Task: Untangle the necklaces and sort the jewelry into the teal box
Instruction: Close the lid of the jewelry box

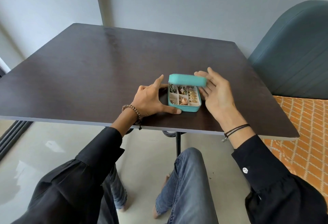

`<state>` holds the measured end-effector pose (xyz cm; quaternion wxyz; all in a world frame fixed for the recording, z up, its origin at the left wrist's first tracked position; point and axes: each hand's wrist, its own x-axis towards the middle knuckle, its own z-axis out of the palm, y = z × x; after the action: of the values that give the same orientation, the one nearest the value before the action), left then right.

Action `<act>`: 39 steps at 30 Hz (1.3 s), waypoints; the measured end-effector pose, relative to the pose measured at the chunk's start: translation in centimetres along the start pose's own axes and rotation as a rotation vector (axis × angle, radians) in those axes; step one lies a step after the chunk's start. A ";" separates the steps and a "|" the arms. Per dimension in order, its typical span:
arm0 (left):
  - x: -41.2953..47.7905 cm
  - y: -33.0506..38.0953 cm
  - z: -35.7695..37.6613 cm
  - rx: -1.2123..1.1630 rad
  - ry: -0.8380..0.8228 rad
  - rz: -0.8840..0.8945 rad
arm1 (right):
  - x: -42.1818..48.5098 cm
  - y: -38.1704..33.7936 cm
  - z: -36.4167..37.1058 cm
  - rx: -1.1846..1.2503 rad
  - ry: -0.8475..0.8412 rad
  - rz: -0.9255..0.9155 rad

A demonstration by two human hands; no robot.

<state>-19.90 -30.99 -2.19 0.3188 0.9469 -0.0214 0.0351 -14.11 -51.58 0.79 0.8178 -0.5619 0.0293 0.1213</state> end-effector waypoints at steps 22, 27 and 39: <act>-0.7 -0.5 -0.3 -0.087 -0.024 0.004 | -1.2 1.1 4.4 -1.496 -0.040 -0.393; -1.4 -0.1 0.1 -0.091 0.051 -0.010 | 0.8 1.0 8.2 -1.662 -0.017 -0.237; -1.9 0.1 0.0 -0.100 0.104 -0.007 | 1.9 1.5 10.4 -1.717 0.021 -0.317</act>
<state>-21.78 -31.06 -2.30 0.3665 0.9268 -0.0032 0.0819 -13.58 -41.15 2.85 0.1188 -0.9824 -0.1431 -0.0191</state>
